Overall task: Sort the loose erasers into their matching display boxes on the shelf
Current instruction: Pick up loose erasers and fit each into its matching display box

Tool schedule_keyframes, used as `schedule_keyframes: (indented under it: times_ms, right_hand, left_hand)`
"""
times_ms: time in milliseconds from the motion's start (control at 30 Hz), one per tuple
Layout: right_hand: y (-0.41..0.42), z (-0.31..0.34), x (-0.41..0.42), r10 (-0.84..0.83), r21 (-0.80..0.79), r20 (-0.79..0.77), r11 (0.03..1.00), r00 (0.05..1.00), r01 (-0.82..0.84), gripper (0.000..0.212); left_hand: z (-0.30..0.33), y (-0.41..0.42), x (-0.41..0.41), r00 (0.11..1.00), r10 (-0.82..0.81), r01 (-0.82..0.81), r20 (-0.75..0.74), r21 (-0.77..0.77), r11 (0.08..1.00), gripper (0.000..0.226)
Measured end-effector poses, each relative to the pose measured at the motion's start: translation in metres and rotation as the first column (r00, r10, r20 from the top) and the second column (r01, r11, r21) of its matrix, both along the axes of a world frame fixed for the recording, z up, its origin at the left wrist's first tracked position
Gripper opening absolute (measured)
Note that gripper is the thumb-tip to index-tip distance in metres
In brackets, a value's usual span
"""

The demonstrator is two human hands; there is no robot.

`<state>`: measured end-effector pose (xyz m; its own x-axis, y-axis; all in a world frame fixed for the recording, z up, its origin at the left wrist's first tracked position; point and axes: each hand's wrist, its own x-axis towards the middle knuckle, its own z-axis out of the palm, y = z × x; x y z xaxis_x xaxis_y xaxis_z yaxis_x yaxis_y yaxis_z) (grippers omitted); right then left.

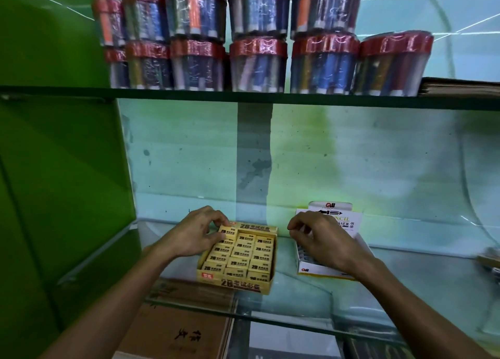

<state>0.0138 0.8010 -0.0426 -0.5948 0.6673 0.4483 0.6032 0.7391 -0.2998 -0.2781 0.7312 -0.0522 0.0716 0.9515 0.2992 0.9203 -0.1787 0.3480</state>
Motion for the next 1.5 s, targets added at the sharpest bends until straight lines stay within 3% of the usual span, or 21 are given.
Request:
schedule_keyframes:
  times_ms: [167,400,600,767,900,1033,1200,1300,1500]
  right_hand:
    - [-0.001,0.000,0.008,-0.017,0.007,-0.011,1.000,1.000,0.017,0.012]
    - [-0.004,0.000,0.053,-0.086,-0.016,-0.061,0.996,0.994,0.085,0.011]
    - [-0.006,-0.005,0.123,-0.195,-0.028,-0.093,0.981,0.976,0.193,0.011]
    - [-0.011,-0.008,0.184,-0.319,-0.027,-0.101,0.948,0.942,0.318,0.011]
    - [-0.001,-0.004,0.240,-0.484,-0.003,-0.140,0.872,0.864,0.489,0.010]
    - [0.023,0.003,0.298,-0.690,-0.036,-0.168,0.718,0.704,0.696,0.015]
    - [0.044,0.007,0.342,-0.791,-0.083,-0.003,0.610,0.612,0.788,0.030]
    - [0.053,0.003,0.348,-0.781,-0.066,0.097,0.613,0.616,0.787,0.032]
    - [0.057,-0.001,0.350,-0.760,-0.012,0.130,0.641,0.637,0.767,0.021]
  left_hand:
    - [0.005,0.000,0.003,1.000,0.009,-0.009,-0.016,-0.020,1.000,0.023]
    - [0.018,0.003,0.076,0.980,-0.146,0.110,0.133,0.247,0.963,0.008]
    - [0.022,0.015,0.167,0.867,-0.357,0.255,0.348,0.306,0.917,0.014]
    - [0.017,0.032,0.231,0.804,-0.451,0.369,0.387,0.270,0.889,0.013]
    - [0.017,0.041,0.275,0.762,-0.516,0.445,0.390,0.263,0.856,0.013]
    - [0.016,0.048,0.310,0.758,-0.554,0.496,0.345,0.248,0.832,0.010]
    - [0.013,0.056,0.339,0.756,-0.567,0.522,0.328,0.221,0.824,0.010]
    - [0.010,0.059,0.347,0.758,-0.565,0.526,0.324,0.207,0.825,0.008]
    - [0.008,0.060,0.344,0.768,-0.551,0.517,0.326,0.191,0.834,0.009]
